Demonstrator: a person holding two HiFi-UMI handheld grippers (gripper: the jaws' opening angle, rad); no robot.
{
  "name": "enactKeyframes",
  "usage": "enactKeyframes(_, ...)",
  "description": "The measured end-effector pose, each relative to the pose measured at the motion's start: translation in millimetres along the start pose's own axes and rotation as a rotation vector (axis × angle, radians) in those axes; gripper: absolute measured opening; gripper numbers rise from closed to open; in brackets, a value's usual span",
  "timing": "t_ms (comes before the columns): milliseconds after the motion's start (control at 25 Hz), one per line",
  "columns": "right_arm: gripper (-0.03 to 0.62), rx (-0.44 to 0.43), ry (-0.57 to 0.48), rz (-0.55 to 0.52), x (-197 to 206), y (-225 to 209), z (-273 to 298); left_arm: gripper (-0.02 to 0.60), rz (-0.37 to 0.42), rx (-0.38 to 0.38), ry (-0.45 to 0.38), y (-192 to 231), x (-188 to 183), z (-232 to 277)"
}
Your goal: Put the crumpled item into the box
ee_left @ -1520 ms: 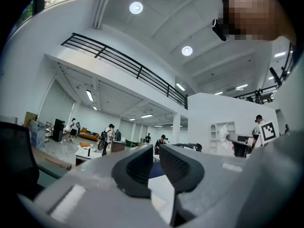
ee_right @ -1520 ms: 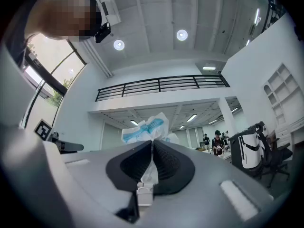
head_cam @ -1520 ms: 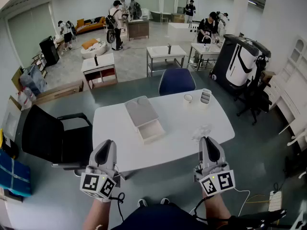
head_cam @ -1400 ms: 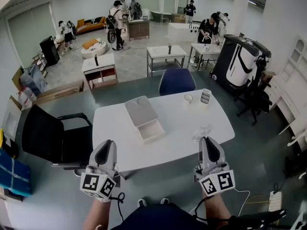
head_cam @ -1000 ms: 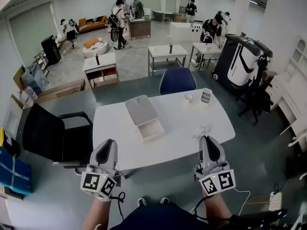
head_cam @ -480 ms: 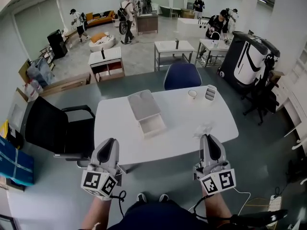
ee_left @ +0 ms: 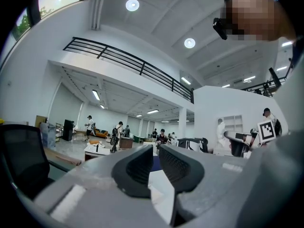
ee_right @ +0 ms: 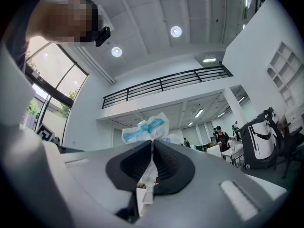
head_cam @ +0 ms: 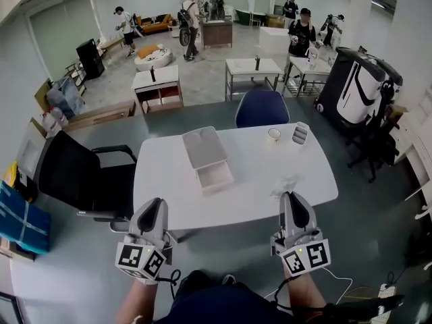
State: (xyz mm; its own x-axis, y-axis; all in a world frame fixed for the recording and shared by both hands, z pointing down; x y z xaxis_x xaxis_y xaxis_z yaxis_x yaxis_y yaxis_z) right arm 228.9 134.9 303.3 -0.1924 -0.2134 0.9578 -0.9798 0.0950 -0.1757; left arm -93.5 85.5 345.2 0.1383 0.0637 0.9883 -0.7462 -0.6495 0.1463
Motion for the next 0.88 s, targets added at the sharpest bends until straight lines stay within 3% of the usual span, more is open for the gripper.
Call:
enactKeyframes(480,0.017,0.021,0.033,-0.002,24,-7,43,0.044,-0.015,0.014,0.019,34,10,40)
enactKeyframes(880,0.017,0.081,0.027,-0.058,41,10,124,0.044,-0.032,0.077,-0.007,116,4,102)
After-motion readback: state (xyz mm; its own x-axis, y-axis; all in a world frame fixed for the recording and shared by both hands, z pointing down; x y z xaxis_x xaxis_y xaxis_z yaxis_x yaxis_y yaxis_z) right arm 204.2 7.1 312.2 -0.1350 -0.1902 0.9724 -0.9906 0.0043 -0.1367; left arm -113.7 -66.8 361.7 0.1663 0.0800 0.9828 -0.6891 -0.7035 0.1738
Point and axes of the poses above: the fingertips, and each gripper's own axes: z forward along the fingers, y to its left, x out of its underside, the point moved 2 cm from there along -z, backward along the fingers, and after that the axes turned 11 degrees about x, right-handed, at the moved point
